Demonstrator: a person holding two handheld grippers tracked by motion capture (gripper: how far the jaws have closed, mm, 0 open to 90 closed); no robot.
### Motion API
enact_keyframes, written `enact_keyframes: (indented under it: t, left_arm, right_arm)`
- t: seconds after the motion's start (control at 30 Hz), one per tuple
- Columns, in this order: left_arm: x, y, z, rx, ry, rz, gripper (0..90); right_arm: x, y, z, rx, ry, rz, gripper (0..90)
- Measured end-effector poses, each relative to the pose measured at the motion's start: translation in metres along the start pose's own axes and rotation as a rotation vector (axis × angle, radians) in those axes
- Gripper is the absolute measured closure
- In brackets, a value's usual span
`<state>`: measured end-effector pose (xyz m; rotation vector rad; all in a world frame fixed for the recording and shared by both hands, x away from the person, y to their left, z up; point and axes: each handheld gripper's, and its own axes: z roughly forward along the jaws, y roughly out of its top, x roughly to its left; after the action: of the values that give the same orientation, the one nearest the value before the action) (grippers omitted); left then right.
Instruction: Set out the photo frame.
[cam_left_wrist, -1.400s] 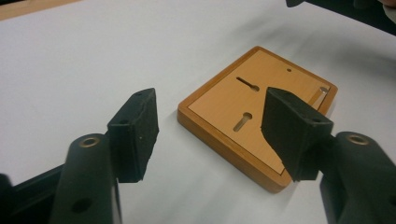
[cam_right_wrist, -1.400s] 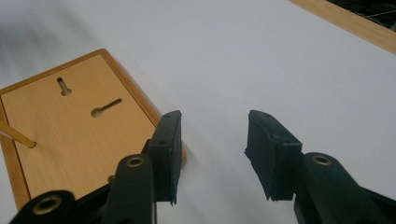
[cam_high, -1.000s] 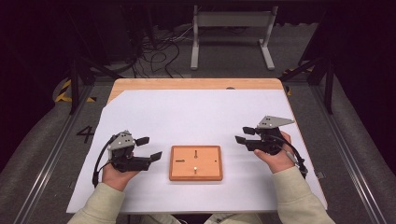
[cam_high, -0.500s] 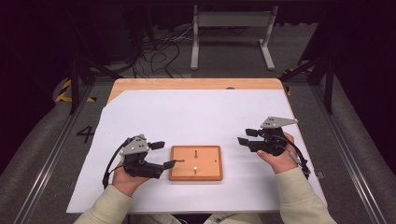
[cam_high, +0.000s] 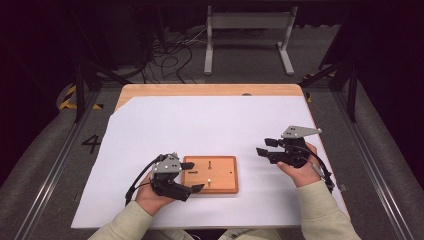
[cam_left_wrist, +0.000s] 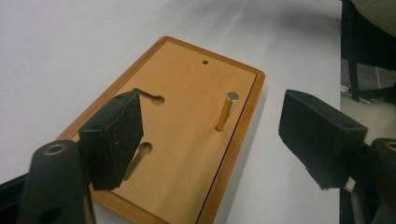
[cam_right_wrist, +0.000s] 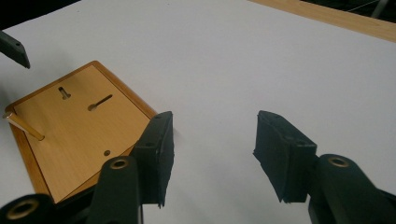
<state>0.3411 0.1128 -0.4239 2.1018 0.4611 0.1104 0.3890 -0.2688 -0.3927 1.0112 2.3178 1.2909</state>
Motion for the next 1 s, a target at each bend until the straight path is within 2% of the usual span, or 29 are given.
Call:
enact_keyframes:
  t: [0.17, 0.33, 0.37, 0.5, 0.53, 0.73, 0.83, 0.9, 1.0]
  left_arm:
    - [0.001, 0.002, 0.013, 0.062, -0.001, -0.03, 34.6]
    - [-0.001, 0.003, 0.023, 0.071, -0.015, -0.029, 42.7]
    - [-0.001, 0.003, 0.027, 0.073, -0.029, -0.034, 44.0]
    - [-0.002, 0.002, 0.034, 0.078, -0.044, -0.04, 44.5]
    - [-0.003, 0.002, 0.037, 0.083, -0.038, -0.03, 46.0]
    - [-0.004, 0.001, 0.044, 0.109, -0.027, -0.005, 62.3]
    - [-0.003, 0.0, 0.047, 0.1, -0.06, -0.035, 64.3]
    - [-0.003, 0.0, 0.048, 0.096, -0.061, -0.032, 70.8]
    - [-0.005, 0.0, 0.048, 0.101, -0.033, -0.009, 80.9]
  right_arm:
    - [0.0, -0.001, 0.0, 0.004, 0.007, 0.004, 50.4]
    - [0.0, -0.004, 0.004, 0.023, 0.017, 0.012, 51.7]
    - [0.0, -0.004, 0.005, 0.025, 0.02, 0.008, 51.7]
    - [0.0, -0.004, 0.005, 0.022, 0.021, 0.01, 51.6]
    - [0.0, -0.004, 0.005, 0.021, 0.021, 0.012, 51.5]
    - [0.001, -0.004, 0.007, 0.027, 0.017, 0.01, 51.6]
    - [0.001, -0.004, 0.007, 0.028, 0.018, 0.012, 51.5]
    - [0.001, -0.004, 0.007, 0.029, 0.017, 0.01, 51.5]
    - [0.001, -0.004, 0.007, 0.027, 0.017, 0.009, 51.5]
